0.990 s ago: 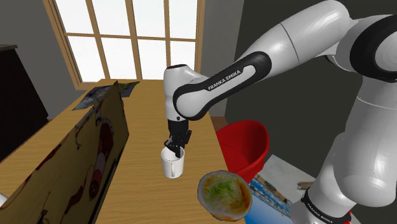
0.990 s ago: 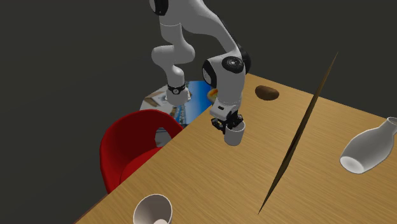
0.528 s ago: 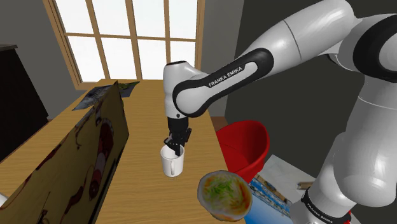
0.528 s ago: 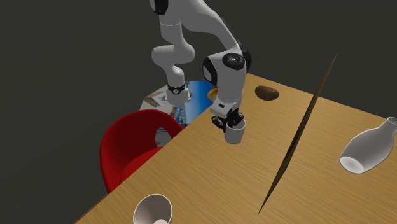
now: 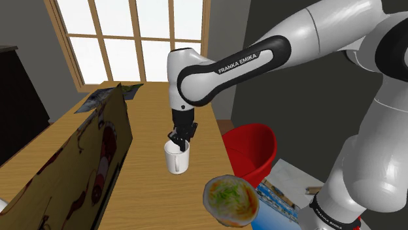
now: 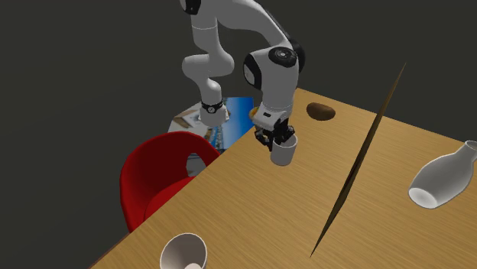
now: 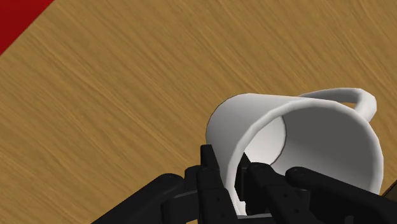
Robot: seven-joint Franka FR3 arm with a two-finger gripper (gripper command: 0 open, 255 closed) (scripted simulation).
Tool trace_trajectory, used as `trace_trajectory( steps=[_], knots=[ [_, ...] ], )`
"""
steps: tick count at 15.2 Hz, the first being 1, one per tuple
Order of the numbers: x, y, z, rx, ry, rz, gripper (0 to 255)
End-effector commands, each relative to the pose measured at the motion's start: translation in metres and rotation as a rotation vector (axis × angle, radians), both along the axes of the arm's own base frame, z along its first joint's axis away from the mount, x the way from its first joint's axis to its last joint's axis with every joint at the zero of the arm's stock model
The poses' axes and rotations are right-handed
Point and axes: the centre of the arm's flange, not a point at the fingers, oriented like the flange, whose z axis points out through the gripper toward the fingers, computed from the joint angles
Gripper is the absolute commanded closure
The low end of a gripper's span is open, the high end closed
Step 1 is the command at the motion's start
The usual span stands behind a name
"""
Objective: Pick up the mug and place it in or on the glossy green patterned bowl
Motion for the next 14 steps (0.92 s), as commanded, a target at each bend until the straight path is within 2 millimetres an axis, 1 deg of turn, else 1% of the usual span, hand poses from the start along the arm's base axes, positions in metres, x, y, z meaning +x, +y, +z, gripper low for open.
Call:
trace_trajectory(
  steps=[1,14],
  knots=[
    [0.0,0.0,0.01,0.0,0.0,0.0,255],
    [0.0,0.0,0.079,0.0,0.0,0.0,255]
  ],
)
